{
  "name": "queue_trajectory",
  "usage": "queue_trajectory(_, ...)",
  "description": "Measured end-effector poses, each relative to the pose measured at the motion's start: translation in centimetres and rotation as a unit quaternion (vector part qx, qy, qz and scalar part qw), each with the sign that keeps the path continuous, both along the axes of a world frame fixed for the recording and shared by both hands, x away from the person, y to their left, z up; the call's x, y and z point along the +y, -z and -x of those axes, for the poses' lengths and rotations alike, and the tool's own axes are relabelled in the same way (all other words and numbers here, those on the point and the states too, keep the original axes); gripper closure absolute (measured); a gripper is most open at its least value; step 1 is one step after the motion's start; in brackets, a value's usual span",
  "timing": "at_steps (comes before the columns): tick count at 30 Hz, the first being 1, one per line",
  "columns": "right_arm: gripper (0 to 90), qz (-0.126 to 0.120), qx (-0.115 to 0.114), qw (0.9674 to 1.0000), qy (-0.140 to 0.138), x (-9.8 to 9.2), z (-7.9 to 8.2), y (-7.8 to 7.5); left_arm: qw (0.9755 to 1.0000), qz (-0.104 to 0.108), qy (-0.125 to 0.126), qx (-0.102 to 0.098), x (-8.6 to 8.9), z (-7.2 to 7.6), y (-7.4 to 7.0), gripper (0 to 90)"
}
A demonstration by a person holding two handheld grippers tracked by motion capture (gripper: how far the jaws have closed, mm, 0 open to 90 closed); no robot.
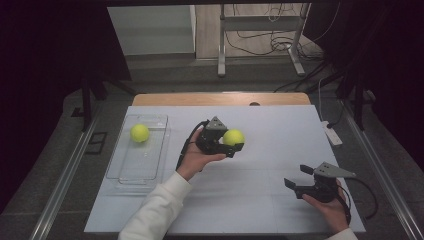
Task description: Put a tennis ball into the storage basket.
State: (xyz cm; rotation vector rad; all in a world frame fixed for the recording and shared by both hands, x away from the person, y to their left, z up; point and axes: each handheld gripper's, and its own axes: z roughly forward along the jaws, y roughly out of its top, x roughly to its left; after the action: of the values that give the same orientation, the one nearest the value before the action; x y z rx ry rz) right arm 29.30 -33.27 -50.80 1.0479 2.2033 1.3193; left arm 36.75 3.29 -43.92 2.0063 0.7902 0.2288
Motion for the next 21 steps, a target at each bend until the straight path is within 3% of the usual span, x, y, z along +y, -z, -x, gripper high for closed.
queue_trajectory(21,14.6,0.003,-0.001,1.0,0.001,0.0,0.0,0.0,0.9996,0.01,-0.025,-0.007,3.1,1.2,-0.3,26.6)
